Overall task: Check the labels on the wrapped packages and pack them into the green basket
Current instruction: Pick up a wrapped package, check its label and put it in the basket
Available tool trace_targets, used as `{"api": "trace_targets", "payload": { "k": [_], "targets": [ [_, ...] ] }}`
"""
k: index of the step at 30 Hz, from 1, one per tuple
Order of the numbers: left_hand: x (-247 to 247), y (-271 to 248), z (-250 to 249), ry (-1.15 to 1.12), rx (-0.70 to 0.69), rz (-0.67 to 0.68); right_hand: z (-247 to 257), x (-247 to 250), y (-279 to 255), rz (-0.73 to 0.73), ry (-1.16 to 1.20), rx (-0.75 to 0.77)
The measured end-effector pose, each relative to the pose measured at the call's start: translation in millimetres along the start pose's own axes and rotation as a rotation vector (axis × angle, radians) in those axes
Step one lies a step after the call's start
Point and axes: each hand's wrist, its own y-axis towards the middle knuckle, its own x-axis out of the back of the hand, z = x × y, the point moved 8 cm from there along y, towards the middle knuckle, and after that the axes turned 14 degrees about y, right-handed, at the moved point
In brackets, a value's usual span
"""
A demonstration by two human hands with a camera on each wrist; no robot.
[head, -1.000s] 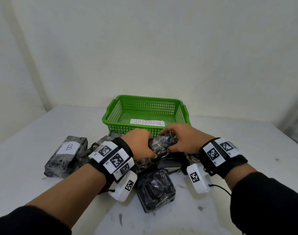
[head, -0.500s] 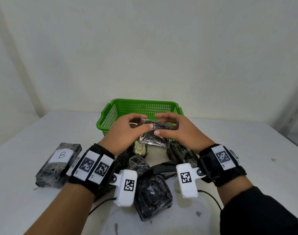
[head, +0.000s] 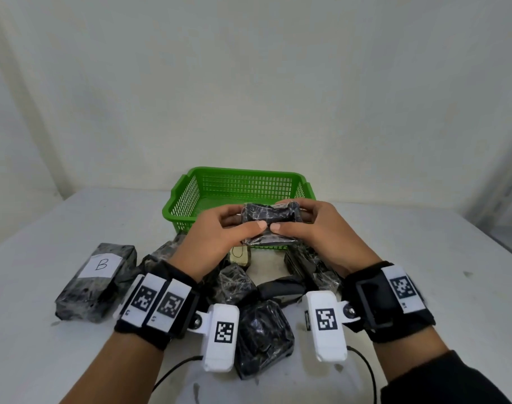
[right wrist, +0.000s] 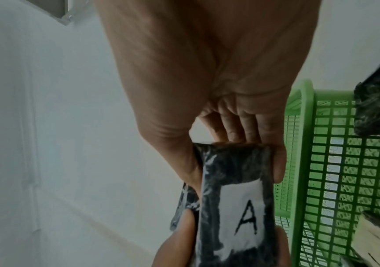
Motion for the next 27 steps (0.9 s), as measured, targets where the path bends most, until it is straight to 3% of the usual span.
{"api": "trace_targets", "payload": {
  "k": [4, 9, 15, 27],
  "targets": [
    [3, -2, -4, 0.071, -0.001, -0.026, -6, -4, 0, -0.016, 0.002, -0.001],
    [-2, -6, -9, 0.043, -0.019, 0.084, -1, -2, -3, -0.040, 0.022, 0.010],
    [5, -1, -7, -0.028, -0.014, 0.046, -5, -6, 2, 0.006, 0.020, -0.039],
    [-4, -6, -14, -0.024, -0.042, 0.162, 10, -9, -3, -0.024, 0.016, 0.045]
  ]
}}
